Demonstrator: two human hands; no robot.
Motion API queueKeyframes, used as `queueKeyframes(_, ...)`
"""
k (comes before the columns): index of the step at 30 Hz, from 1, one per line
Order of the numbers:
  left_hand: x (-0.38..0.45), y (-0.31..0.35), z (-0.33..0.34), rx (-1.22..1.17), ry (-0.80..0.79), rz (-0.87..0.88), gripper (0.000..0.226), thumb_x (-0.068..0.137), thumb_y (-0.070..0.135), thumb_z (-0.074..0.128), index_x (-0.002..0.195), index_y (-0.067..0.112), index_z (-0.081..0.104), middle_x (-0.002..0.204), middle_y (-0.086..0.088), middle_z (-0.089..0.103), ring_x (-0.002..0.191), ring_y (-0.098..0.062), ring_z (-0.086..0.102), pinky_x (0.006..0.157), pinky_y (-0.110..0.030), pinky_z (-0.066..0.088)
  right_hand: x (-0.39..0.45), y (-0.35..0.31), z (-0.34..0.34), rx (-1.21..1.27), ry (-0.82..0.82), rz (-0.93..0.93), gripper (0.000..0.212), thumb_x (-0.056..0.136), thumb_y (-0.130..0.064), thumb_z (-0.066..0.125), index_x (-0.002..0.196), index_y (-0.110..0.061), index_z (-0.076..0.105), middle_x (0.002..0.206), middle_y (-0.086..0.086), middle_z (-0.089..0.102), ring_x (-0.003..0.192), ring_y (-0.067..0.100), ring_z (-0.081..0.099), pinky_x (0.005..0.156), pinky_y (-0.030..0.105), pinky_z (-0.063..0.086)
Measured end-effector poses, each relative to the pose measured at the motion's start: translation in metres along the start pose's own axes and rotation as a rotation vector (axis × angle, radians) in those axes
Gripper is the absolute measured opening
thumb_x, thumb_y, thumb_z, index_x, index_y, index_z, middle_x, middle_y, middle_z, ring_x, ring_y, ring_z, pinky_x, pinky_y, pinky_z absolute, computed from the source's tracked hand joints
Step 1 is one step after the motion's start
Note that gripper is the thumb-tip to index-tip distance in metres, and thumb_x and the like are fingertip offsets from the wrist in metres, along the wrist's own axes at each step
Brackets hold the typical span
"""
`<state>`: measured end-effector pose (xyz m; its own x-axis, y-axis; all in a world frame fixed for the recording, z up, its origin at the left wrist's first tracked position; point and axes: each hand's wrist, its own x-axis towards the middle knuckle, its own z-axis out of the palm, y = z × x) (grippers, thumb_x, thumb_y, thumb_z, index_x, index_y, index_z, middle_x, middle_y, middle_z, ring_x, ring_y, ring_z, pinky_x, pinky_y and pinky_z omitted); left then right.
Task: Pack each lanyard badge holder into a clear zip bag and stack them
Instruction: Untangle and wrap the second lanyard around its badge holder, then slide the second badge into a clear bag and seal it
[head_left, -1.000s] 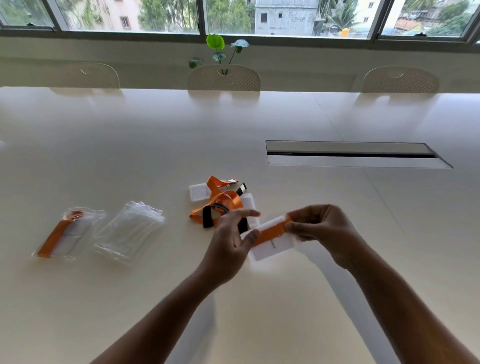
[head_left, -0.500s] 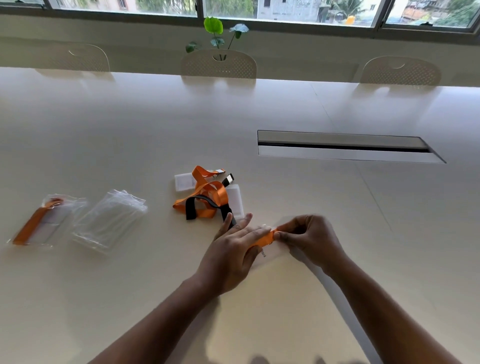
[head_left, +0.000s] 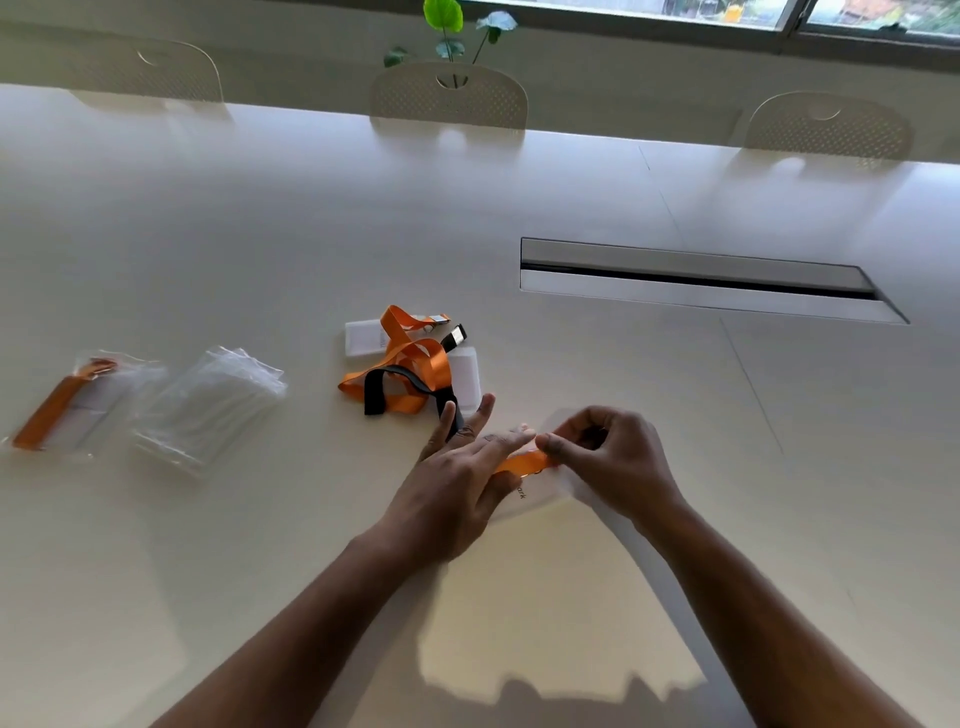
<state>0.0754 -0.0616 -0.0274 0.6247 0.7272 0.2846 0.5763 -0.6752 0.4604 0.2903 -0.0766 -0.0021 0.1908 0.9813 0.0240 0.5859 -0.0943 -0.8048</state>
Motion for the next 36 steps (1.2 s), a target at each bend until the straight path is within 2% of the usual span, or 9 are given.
queueKeyframes(4, -0.003, -0.008, -0.016, -0.053, 0.039, 0.005, 0.053, 0.104, 0.045, 0.045, 0.154, 0.027, 0.038, 0.161, 0.010, 0.034, 0.156, -0.008, -0.008, 0.127, -0.041, -0.007, 0.000, -0.013, 0.009, 0.023, 0.119, 0.002, 0.023, 0.084, -0.039, 0.082, 0.076, -0.020, 0.073, 0.070, -0.006, 0.071, 0.066, 0.019, 0.067, 0.068, 0.048, 0.060)
queueKeyframes(10, -0.041, -0.063, -0.073, -0.043, 0.180, -0.106, 0.048, 0.101, 0.042, 0.053, 0.146, 0.027, 0.048, 0.159, 0.011, 0.040, 0.156, -0.007, 0.007, 0.127, -0.046, 0.009, 0.004, -0.064, 0.057, 0.110, 0.219, -0.037, 0.022, 0.086, -0.043, 0.079, 0.077, -0.024, 0.071, 0.070, -0.005, 0.070, 0.066, 0.019, 0.066, 0.066, 0.045, 0.058)
queueKeyframes(12, -0.062, -0.089, -0.096, -0.005, 0.226, -0.185, 0.047, 0.100, 0.039, 0.057, 0.145, 0.027, 0.050, 0.157, 0.009, 0.043, 0.156, -0.010, 0.012, 0.127, -0.045, 0.010, 0.007, -0.084, 0.083, 0.136, 0.210, -0.050, 0.023, 0.086, -0.042, 0.079, 0.075, -0.024, 0.071, 0.067, -0.005, 0.068, 0.063, 0.017, 0.064, 0.062, 0.042, 0.055)
queueKeyframes(17, -0.106, -0.153, -0.145, 0.101, 0.318, -0.395, 0.043, 0.097, 0.032, 0.061, 0.137, 0.016, 0.055, 0.150, -0.006, 0.051, 0.150, -0.030, 0.032, 0.123, -0.049, 0.022, 0.018, -0.131, 0.152, 0.115, 0.153, -0.101, 0.026, 0.082, -0.041, 0.083, 0.072, -0.021, 0.070, 0.058, -0.011, 0.062, 0.053, 0.002, 0.053, 0.052, 0.020, 0.040)
queueKeyframes(20, -0.120, -0.179, -0.157, 0.142, 0.249, -0.492, 0.050, 0.096, 0.033, 0.064, 0.140, 0.014, 0.051, 0.153, -0.011, 0.047, 0.147, -0.034, 0.034, 0.122, -0.050, 0.026, 0.024, -0.158, 0.192, 0.073, 0.008, -0.150, 0.020, 0.083, -0.039, 0.082, 0.078, -0.021, 0.074, 0.068, -0.010, 0.070, 0.059, 0.000, 0.060, 0.059, 0.021, 0.051)
queueKeyframes(23, -0.129, -0.194, -0.155, 0.175, 0.170, -0.481, 0.058, 0.096, 0.036, 0.064, 0.146, 0.014, 0.045, 0.158, -0.012, 0.041, 0.149, -0.034, 0.031, 0.124, -0.046, 0.020, 0.032, -0.180, 0.229, -0.027, -0.074, -0.224, 0.016, 0.086, -0.038, 0.080, 0.096, -0.025, 0.077, 0.093, -0.010, 0.075, 0.079, 0.002, 0.069, 0.076, 0.032, 0.061)
queueKeyframes(27, -0.134, -0.202, -0.149, 0.211, 0.153, -0.424, 0.061, 0.097, 0.043, 0.057, 0.150, 0.017, 0.040, 0.161, -0.009, 0.036, 0.153, -0.029, 0.025, 0.125, -0.040, 0.009, 0.044, -0.191, 0.261, -0.213, -0.048, -0.222, 0.036, 0.088, -0.043, 0.075, 0.118, -0.023, 0.071, 0.116, -0.004, 0.066, 0.096, 0.012, 0.067, 0.085, 0.035, 0.058)
queueKeyframes(31, -0.134, -0.205, -0.147, 0.211, 0.165, -0.402, 0.062, 0.098, 0.044, 0.052, 0.151, 0.017, 0.037, 0.162, -0.008, 0.034, 0.154, -0.026, 0.022, 0.126, -0.038, 0.005, 0.045, -0.192, 0.275, -0.289, 0.016, -0.199, 0.033, 0.085, -0.041, 0.077, 0.114, -0.025, 0.070, 0.112, -0.003, 0.065, 0.092, 0.016, 0.066, 0.083, 0.036, 0.056)
queueKeyframes(36, -0.131, -0.208, -0.145, 0.182, 0.157, -0.413, 0.063, 0.098, 0.043, 0.048, 0.153, 0.020, 0.030, 0.164, -0.007, 0.028, 0.155, -0.025, 0.016, 0.128, -0.039, 0.003, 0.045, -0.192, 0.277, -0.230, 0.063, -0.184, 0.034, 0.080, -0.030, 0.085, 0.111, -0.022, 0.071, 0.098, -0.005, 0.065, 0.075, 0.009, 0.062, 0.075, 0.031, 0.055)
